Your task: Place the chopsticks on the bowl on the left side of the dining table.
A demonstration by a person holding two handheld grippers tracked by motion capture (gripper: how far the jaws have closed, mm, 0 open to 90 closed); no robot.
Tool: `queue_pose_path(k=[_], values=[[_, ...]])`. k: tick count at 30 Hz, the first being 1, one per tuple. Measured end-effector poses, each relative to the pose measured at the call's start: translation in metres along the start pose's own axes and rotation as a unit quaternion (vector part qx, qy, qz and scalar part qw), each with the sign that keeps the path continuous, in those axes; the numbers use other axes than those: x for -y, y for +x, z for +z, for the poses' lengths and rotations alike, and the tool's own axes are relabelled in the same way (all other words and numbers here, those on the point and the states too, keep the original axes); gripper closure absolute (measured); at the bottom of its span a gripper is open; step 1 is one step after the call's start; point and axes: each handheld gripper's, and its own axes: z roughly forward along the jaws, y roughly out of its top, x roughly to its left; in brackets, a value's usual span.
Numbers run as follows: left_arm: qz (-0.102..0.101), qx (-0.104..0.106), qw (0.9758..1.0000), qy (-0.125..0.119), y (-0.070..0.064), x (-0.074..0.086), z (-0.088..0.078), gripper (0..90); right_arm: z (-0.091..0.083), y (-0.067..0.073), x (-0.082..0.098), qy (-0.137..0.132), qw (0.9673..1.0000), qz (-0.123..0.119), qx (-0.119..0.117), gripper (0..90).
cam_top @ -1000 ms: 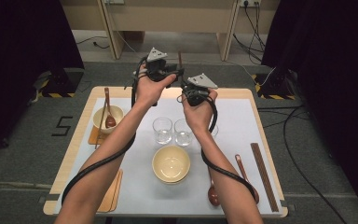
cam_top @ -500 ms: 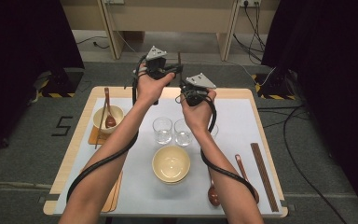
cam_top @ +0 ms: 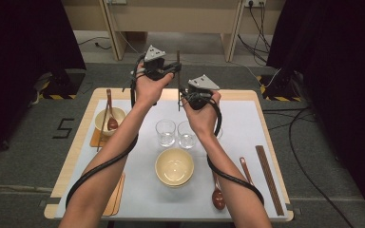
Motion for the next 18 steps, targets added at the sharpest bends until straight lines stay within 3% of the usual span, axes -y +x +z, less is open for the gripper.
queue_pose_path(k=[6, 12, 18], values=[[0.009, -0.008, 0.9999, -0.001, 0.004, -0.001, -0.008, 83.5, -0.002, -0.004, 0.005, 0.019, 0.9998, 0.005, -0.006, 59.1], [0.012, -0.019, 0.9997, -0.005, 0.010, -0.002, -0.019, 83.5, -0.007, -0.013, 0.010, 0.041, 0.9991, -0.012, 0.006, 54.8], [0.018, -0.030, 0.9994, -0.007, 0.014, -0.003, -0.030, 83.5, -0.014, -0.023, 0.014, 0.055, 0.9984, -0.003, 0.009, 53.8]])
